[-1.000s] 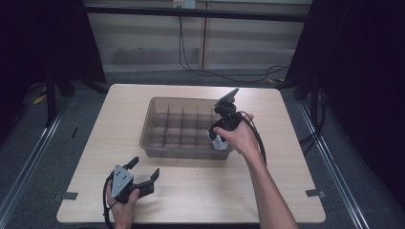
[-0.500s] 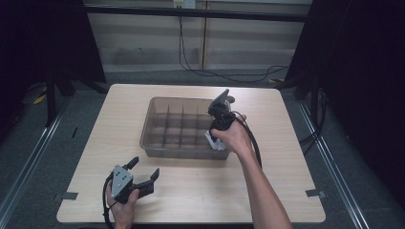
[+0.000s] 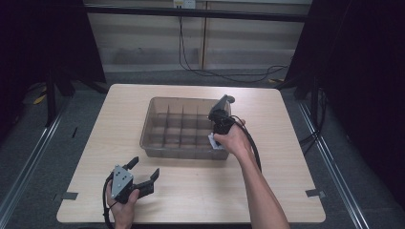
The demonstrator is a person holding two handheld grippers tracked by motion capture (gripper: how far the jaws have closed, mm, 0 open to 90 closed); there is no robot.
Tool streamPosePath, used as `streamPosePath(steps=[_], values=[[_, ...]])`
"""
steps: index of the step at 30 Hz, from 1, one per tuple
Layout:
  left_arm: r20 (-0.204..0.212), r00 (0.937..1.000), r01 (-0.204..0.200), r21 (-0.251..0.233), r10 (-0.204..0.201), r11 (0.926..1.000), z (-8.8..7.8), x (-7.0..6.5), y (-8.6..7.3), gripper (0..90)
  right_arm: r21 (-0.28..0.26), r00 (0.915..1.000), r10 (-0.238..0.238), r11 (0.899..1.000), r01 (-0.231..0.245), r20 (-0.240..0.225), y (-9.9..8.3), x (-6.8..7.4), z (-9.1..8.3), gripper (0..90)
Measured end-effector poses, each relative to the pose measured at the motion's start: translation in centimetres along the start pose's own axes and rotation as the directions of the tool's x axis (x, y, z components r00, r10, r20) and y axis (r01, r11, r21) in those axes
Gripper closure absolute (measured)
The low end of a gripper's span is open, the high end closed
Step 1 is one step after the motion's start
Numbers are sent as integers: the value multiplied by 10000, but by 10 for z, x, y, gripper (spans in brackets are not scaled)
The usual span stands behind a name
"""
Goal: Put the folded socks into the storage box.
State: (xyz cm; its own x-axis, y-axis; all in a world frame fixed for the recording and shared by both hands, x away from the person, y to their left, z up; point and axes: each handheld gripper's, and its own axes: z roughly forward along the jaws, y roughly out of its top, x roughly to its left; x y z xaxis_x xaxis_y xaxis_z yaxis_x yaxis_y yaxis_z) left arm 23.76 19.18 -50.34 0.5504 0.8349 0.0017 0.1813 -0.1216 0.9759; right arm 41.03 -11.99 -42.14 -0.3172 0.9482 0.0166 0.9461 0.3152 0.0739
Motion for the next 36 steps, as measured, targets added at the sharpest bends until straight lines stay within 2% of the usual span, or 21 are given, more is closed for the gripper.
streamPosePath(steps=[8,11,17,21,25,36], values=[[-30,10000,42,-15,-42,10000,0,0,0,165,446,10000,2,9990,-1,-30,1,0,16,826],[-19,10000,27,-4,-27,10000,0,-1,0,165,601,9992,-183,9981,161,355,3,5,22,827],[-10,10000,-33,80,33,10000,1,-1,0,165,630,9999,-76,9980,72,75,4,1,28,829],[-15,10000,-12,73,12,10000,1,-1,0,165,676,9996,-245,9974,234,153,5,2,29,829],[-90,9999,52,15,-52,10000,1,0,0,165,673,9986,-511,9964,519,-128,4,-2,27,829],[-69,10000,45,21,-44,10000,1,0,0,165,529,9975,-655,9964,668,-265,2,-14,26,822]])
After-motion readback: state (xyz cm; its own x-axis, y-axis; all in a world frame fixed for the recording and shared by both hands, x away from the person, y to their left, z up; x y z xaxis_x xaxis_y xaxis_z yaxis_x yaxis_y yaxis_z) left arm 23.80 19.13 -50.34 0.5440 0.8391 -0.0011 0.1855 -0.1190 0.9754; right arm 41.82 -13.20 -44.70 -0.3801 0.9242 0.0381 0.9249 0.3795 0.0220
